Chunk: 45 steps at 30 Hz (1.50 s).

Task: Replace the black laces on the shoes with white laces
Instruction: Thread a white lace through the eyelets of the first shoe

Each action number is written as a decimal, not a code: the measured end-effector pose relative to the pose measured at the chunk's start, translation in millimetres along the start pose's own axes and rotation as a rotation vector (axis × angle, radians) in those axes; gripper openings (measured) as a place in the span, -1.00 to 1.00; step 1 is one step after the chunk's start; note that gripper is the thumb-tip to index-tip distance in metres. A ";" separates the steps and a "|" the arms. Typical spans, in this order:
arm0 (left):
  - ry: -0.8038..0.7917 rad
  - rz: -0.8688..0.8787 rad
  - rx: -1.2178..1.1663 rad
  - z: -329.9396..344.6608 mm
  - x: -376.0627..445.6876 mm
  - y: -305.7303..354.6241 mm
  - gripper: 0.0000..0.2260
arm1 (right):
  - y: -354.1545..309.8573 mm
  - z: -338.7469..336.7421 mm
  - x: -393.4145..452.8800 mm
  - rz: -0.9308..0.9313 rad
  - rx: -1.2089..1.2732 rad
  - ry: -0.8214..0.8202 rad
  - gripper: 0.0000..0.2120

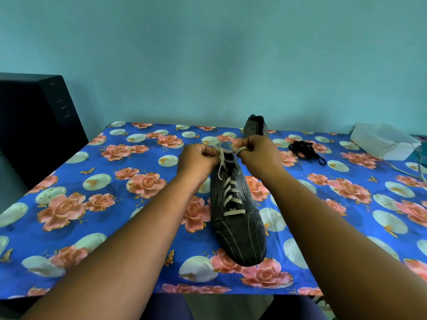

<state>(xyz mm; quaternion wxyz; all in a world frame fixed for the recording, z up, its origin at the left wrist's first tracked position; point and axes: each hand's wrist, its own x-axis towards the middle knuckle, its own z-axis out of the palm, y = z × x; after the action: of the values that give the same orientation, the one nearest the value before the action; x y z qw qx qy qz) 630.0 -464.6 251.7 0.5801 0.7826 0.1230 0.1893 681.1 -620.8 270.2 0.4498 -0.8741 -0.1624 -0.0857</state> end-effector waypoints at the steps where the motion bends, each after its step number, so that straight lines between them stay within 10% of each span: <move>1: -0.015 0.011 0.111 0.8 3.5 -5.5 -0.85 | 3.9 1.4 -1.0 -0.020 -0.162 0.002 -0.86; 7: -0.156 0.123 0.718 -3.4 14.2 3.5 -0.85 | -4.2 -8.0 11.8 -0.026 -0.358 -0.154 -0.65; 12: -0.283 0.043 0.456 -21.7 14.5 6.3 -0.81 | -28.4 -14.5 26.6 -0.066 -0.556 -0.450 -0.78; 17: -0.139 0.084 0.265 -34.3 -9.0 -4.1 -0.83 | -15.6 -36.3 32.1 -0.019 -0.228 -0.542 -0.86; 24: -0.082 0.228 0.253 -19.0 -19.5 -29.8 -0.81 | 2.4 -29.4 8.1 -0.128 0.014 -0.239 -0.96; 30: -0.094 0.212 0.702 -5.8 0.3 -22.9 -0.74 | 14.2 -0.9 -3.7 -0.285 -0.327 -0.207 -0.74; 35: -0.005 0.194 0.281 -22.5 9.2 -36.3 -0.72 | 9.9 -6.8 -4.3 -0.178 -0.182 -0.132 -0.86; 45: -0.261 -0.016 0.245 -16.4 6.2 -58.5 -0.75 | -5.1 -1.2 2.9 -0.026 -0.325 -0.240 -0.80</move>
<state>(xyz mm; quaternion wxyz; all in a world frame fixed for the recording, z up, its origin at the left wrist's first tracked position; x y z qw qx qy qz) 630.0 -430.5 201.0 0.4930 0.8644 0.0749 0.0652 681.9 -618.5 275.6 0.2793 -0.9368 -0.2102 -0.0117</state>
